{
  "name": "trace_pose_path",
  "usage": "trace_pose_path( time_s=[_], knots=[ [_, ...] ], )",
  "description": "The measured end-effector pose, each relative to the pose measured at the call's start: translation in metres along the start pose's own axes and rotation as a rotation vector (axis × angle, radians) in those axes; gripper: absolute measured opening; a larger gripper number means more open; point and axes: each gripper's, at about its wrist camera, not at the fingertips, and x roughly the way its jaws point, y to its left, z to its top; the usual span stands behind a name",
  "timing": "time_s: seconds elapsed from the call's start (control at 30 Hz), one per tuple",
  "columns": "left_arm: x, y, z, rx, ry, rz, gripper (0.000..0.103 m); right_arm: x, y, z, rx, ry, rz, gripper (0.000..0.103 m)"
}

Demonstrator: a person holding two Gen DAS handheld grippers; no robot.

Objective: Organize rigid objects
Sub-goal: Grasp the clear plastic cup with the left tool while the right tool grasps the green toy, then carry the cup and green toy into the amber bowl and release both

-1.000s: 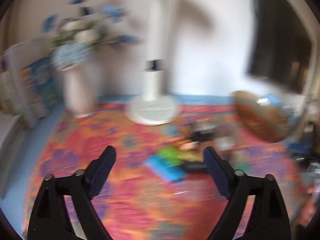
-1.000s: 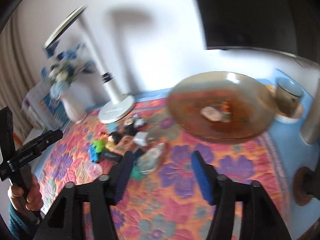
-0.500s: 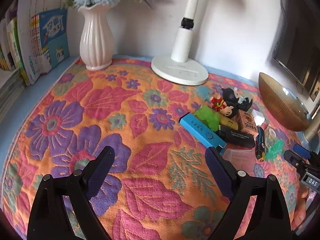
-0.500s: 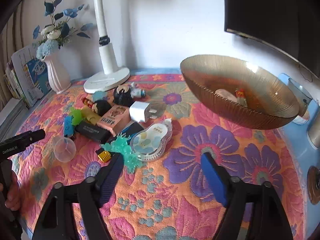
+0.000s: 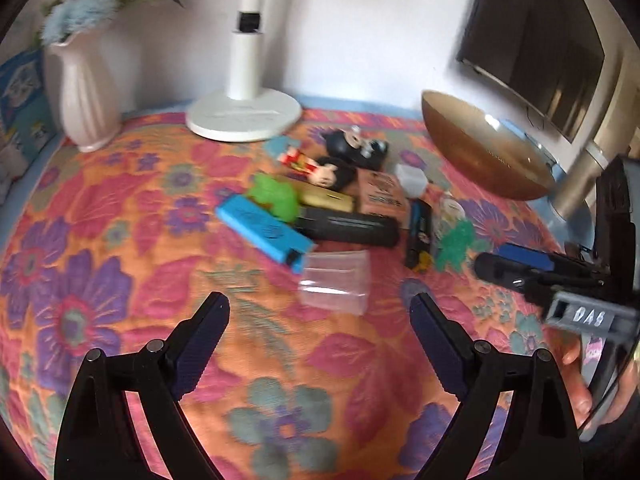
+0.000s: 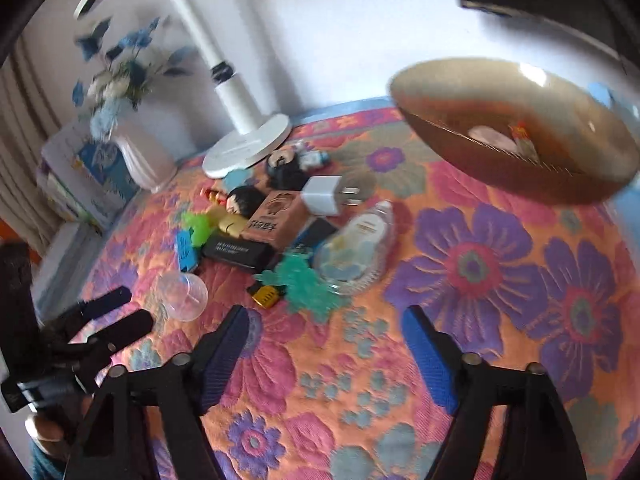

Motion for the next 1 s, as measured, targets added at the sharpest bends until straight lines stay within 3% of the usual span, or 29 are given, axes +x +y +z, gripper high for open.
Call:
trace_pose_path(
  time_s=[0.07,0.13,0.27,0.33,0.47,0.77,1.0],
  knots=[
    [0.008,-0.001,0.002,-0.019,0.020,-0.008,0.085,0.005,0.008,0.002,-0.025,0.004,-0.014,0.063],
    [0.014,-0.001,0.003,-0.033,0.040,-0.010,0.070,0.010,0.013,0.004,-0.039,0.009,-0.027,0.056],
    [0.023,-0.001,0.002,-0.034,0.071,-0.019,0.058,0.019,0.020,0.010,-0.074,0.009,-0.045,0.043],
    [0.024,-0.001,0.001,-0.035,0.066,-0.026,0.032,0.022,0.022,0.011,-0.090,0.004,-0.053,0.028],
    [0.019,-0.003,0.000,-0.029,0.048,-0.031,0.032,0.012,0.025,0.009,-0.121,-0.035,-0.027,0.010],
    [-0.016,-0.041,0.031,0.028,-0.080,-0.094,0.032,-0.042,-0.015,0.018,0.017,-0.134,0.014,0.010],
    [-0.009,-0.105,0.098,0.106,-0.142,-0.183,0.032,-0.107,-0.083,0.049,0.165,-0.281,-0.082,0.010]
  ],
)
